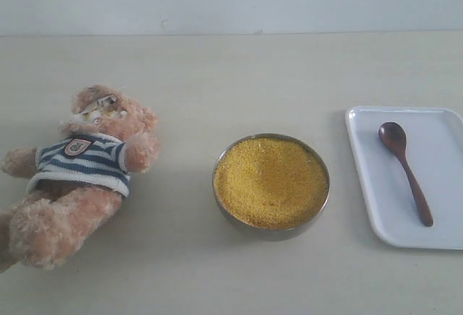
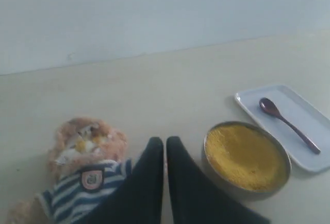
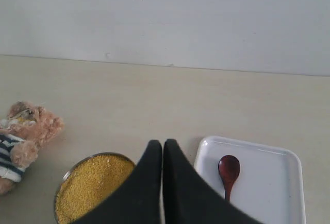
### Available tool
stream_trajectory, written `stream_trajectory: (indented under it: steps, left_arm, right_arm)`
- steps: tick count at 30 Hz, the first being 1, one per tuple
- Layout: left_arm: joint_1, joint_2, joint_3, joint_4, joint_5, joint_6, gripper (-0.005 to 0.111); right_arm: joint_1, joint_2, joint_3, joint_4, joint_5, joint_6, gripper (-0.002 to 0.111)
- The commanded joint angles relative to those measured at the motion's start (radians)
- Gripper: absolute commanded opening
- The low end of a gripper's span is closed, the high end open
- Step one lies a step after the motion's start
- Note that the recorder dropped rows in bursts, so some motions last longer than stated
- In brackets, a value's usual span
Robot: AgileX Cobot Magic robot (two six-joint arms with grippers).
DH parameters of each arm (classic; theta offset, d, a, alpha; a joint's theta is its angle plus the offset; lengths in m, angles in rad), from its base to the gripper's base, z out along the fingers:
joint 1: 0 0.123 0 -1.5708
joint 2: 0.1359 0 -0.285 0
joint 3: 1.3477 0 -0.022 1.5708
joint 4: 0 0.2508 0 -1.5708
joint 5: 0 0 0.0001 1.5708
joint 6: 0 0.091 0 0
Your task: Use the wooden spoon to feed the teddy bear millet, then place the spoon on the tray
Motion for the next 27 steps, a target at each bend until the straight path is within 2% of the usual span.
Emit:
stream_trajectory:
  steps: [1,6,12,14,16,21,23,27]
  left_arm:
    - [-0.002,-0.060,0.037,-0.080,0.117,0.006,0.004]
    - [-0.002,-0.068,0.065,-0.238,0.150,0.006,0.004]
    - [-0.002,-0.068,0.067,-0.244,0.109,0.043,0.004]
    - [-0.002,-0.068,0.070,-0.192,-0.001,0.100,0.004]
    - [-0.002,-0.068,0.099,-0.155,-0.203,0.120,0.004]
    - [0.002,-0.098,0.250,-0.082,-0.608,0.150,0.004]
    - [0.016,-0.149,0.310,-0.082,-0.662,0.150,0.004]
    - [0.060,-0.270,0.413,-0.075,-0.662,0.189,0.004]
  right_arm:
    - [-0.003,-0.042,0.005,0.001,0.027,0.000,0.000]
    - [-0.003,-0.053,0.005,0.001,0.022,0.000,0.000]
    - [-0.003,-0.053,0.005,0.001,0.022,0.000,0.000]
    - [-0.003,-0.053,0.005,0.001,0.022,0.000,0.000]
    - [-0.003,-0.053,0.005,0.001,0.022,0.000,0.000]
    - [-0.003,-0.053,0.005,0.001,0.022,0.000,0.000]
    - [-0.003,-0.053,0.005,0.001,0.022,0.000,0.000]
    - [-0.003,-0.053,0.005,0.001,0.022,0.000,0.000]
